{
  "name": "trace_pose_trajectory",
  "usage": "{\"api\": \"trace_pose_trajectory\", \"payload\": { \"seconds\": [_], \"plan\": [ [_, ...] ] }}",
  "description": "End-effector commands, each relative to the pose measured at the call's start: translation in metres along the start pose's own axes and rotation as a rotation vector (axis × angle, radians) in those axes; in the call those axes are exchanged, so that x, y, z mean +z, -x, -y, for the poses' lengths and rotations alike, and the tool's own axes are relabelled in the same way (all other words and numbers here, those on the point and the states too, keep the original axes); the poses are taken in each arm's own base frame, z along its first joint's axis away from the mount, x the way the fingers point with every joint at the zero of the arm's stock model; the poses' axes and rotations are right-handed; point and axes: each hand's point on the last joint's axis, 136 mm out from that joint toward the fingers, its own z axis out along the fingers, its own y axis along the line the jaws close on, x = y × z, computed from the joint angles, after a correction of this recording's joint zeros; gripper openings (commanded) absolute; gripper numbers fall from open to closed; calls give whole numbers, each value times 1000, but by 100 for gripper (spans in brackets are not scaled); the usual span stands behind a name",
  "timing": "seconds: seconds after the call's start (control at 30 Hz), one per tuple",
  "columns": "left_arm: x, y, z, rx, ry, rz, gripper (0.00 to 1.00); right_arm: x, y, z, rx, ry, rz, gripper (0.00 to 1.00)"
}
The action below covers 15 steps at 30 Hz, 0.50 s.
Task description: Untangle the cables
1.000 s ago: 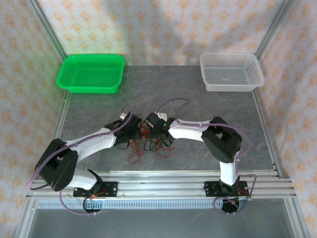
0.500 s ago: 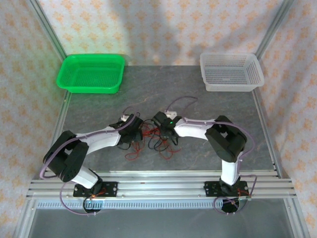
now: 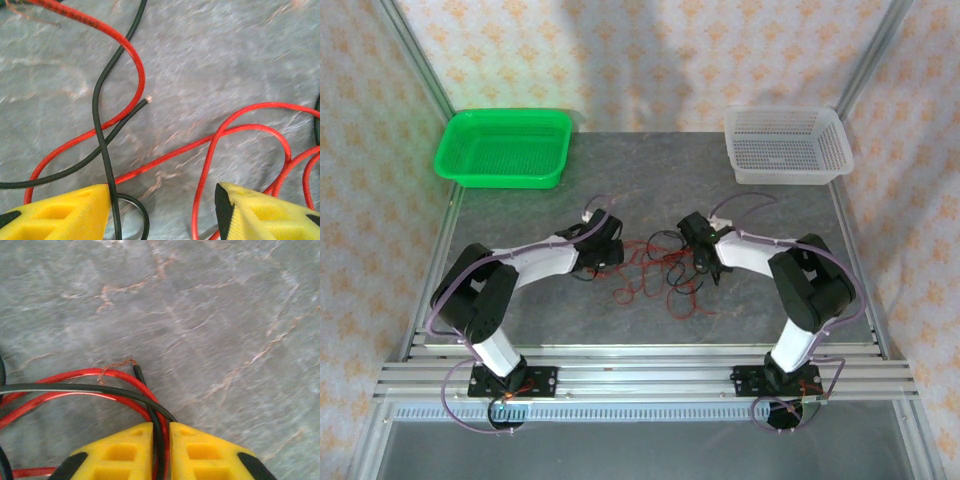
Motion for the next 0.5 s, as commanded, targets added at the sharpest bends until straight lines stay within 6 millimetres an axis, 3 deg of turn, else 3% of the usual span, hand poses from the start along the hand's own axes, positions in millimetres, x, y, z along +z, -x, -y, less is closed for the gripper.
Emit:
{"api": "trace_pose_trajectory", "payload": {
  "seconds": [0.0,0.2,0.47],
  "plan": [
    [3,6,10,33,-19,-2,60,-5,11,25,-5,-77,30,10],
    [-10,16,21,36,-63,29,60,-16,34,23,27,-43,63,11],
    [-65,36,67,106,-209,106,62,-55,42,-3,96,192,73,30]
  ]
}}
